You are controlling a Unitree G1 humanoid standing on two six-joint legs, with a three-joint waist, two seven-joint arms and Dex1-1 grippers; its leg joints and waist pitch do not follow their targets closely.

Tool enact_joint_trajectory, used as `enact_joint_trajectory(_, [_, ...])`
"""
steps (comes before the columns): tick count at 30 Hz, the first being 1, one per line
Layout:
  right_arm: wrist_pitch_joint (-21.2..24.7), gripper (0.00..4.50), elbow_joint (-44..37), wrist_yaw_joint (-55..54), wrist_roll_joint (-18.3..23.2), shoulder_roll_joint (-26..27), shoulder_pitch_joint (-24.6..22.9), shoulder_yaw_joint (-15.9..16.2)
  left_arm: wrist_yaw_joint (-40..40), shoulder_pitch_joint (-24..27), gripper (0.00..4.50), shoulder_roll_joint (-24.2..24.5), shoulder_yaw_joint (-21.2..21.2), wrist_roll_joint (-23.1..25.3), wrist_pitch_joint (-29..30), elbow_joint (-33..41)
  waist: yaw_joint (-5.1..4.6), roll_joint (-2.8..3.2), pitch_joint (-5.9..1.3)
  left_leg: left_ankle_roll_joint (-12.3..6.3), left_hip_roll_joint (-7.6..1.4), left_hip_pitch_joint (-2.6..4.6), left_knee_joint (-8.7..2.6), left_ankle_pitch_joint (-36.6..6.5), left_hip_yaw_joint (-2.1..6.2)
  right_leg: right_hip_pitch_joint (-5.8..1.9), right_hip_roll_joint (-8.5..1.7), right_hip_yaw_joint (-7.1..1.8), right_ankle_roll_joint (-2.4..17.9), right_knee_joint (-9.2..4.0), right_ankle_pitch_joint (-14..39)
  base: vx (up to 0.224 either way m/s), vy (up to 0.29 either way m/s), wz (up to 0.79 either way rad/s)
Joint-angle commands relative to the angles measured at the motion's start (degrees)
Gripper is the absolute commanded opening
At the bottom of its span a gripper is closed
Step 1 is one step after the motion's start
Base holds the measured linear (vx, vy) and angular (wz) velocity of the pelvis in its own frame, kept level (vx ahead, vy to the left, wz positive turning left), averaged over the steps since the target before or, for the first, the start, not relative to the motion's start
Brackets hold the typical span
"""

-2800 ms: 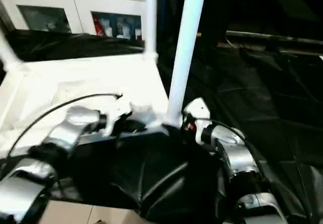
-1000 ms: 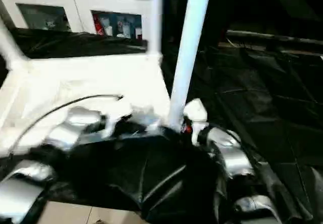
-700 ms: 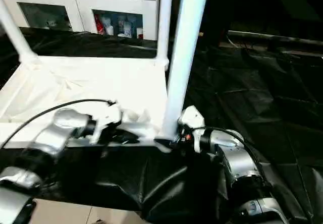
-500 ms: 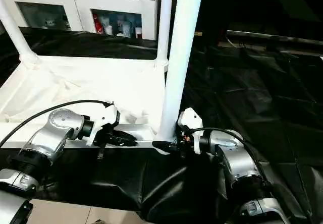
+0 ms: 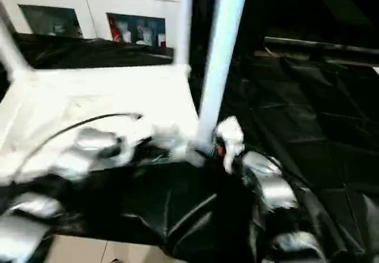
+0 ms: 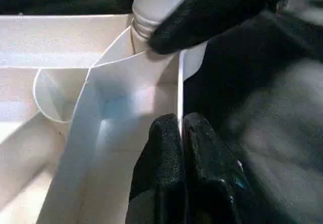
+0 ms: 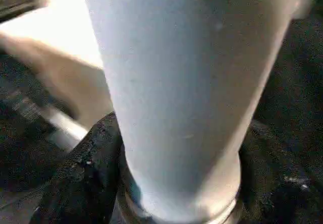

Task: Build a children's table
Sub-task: Rotate leg to tighten

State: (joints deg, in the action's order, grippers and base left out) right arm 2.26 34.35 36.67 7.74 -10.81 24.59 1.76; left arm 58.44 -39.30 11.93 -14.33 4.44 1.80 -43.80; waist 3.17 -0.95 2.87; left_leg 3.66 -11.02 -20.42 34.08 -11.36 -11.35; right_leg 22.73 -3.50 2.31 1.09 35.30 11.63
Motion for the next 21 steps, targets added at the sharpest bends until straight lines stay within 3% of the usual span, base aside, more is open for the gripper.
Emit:
enact_joint_trajectory(1, [2.72,2.7,2.69,-6.98,-1.09,2.72,-0.27,-0.04,-5.91,-1.27,0.0,-3.27,1.25,-0.74,0.68,-1.73,-0.03,-0.64,-3.14,-1.44,-2.28,0.56,-4.14,-9.34,1.17,-2.34,-4.69,-2.67,11.62,-4.8,12.89,0.0,0.0,0.0])
enact_joint_trajectory(4, [3.59,2.7,3.65,-12.08,-1.1,5.8,0.41,-0.79,-9.79,-2.72,0.0,-6.37,1.07,-0.41,1.03,-3.5,0.16,-0.61,-3.35,-2.27,-2.21,0.42,-4.0,-7.47,1.12,-2.6,-4.65,-2.68,11.81,-4.49,8.9,0.0,0.0,0.0])
enact_joint_trajectory(9, [0.75,2.7,3.57,-11.67,-4.05,7.81,0.94,2.38,-11.16,-4.31,0.0,-9.05,0.1,0.84,-0.56,-5.97,0.28,-0.54,-3.32,-3.17,-2.16,0.35,-3.96,-7.71,1.07,-2.67,-4.67,-2.64,12.27,-4.53,7.54,0.0,0.0,0.0])
enact_joint_trajectory(10, [0.38,3.05,2.7,-9.51,-3.04,7.92,0.86,2.38,-10.8,-4.57,0.0,-8.95,-0.11,1.03,-1.06,-6.52,0.33,-0.53,-3.31,-3.27,-2.14,0.4,-4.0,-8.27,1.09,-2.72,-4.68,-2.62,12.05,-4.63,8.34,0.0,0.0,0.0])
enact_joint_trajectory(11, [0.59,3.4,1.94,-8.12,-2.37,7.52,0.85,2.2,-9.76,-4.45,0.0,-8.45,-0.12,0.8,-0.77,-6.29,0.34,-0.52,-3.28,-3.37,-2.2,0.34,-4.05,-8.38,1.13,-2.77,-4.73,-2.62,12.05,-4.61,8.51,0.0,0.0,0.0])
enact_joint_trajectory(14, [0.31,3.52,0.46,-5.6,-2.09,5.89,0.82,2.53,-7.07,-3.7,0.0,-6.95,-0.38,0.56,-0.84,-5.3,0.37,-0.55,-3.3,-3.61,-2.27,0.28,-4.04,-8.5,1.16,-2.83,-4.78,-2.59,12.21,-4.56,8.45,0.0,0.0,0.0])
enact_joint_trajectory(17, [0.55,3.89,-1.9,-0.11,-0.82,3.26,0.44,3.36,-1.98,-2.0,0.0,-4.62,-0.82,-0.17,-1.5,-3.12,0.45,-0.65,-3.51,-4.78,-2.28,0.07,-3.83,-6.61,1.16,-3.08,-4.77,-2.57,12.85,-4.1,4.79,0.0,0.0,0.0])
enact_joint_trajectory(21, [3.53,3.89,-6.71,11.81,1.88,-2.21,-1.17,5.25,6.32,0.99,0.0,-0.05,-0.56,-2.4,-3.6,0.5,0.3,-0.75,-3.48,-6.59,-2.34,-0.22,-3.75,-6.26,1.21,-3.35,-4.79,-2.43,13.47,-3.92,3.67,0.0,0.0,0.0])
